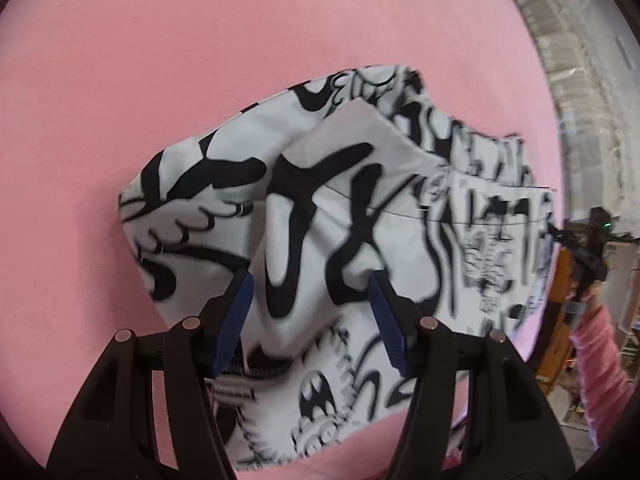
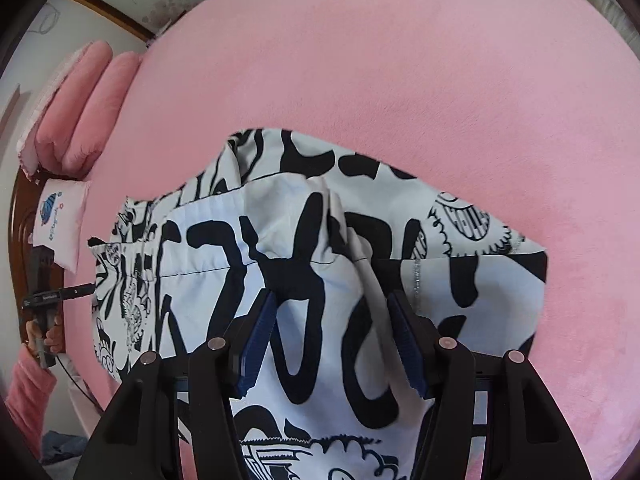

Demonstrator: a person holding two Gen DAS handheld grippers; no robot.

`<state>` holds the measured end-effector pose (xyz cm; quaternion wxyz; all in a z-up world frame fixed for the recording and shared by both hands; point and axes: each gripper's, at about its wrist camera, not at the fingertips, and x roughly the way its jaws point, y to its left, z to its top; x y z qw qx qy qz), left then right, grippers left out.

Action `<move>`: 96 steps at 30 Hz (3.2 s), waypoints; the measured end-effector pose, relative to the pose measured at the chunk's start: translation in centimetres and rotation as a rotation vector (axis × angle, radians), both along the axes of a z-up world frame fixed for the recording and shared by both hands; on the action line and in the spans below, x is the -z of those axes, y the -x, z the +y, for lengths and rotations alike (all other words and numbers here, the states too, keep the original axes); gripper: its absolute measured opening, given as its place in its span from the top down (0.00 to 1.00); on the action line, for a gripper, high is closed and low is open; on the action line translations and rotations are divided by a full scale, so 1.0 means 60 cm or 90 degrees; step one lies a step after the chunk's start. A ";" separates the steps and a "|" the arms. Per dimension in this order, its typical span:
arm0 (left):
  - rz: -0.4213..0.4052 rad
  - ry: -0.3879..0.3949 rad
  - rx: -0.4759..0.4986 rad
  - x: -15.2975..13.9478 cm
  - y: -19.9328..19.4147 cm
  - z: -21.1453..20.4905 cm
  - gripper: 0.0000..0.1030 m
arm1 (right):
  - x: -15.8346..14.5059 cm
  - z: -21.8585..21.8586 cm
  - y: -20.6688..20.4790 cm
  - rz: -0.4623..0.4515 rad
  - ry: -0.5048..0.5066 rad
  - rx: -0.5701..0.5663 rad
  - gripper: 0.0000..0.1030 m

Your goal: Fold large clothes

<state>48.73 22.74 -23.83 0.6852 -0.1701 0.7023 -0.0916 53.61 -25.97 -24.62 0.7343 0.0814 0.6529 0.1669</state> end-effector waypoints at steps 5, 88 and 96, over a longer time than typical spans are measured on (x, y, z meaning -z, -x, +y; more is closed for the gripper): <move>-0.014 -0.066 -0.026 0.022 -0.010 -0.015 0.63 | 0.001 0.010 -0.005 -0.005 -0.004 0.009 0.62; -0.110 -0.046 -0.218 0.010 0.208 -0.370 1.00 | 0.073 0.270 0.236 -0.045 -0.159 -0.053 1.00; -0.087 -0.096 -0.348 0.002 0.260 -0.213 1.00 | 0.072 0.131 0.258 -0.068 -0.016 0.013 1.00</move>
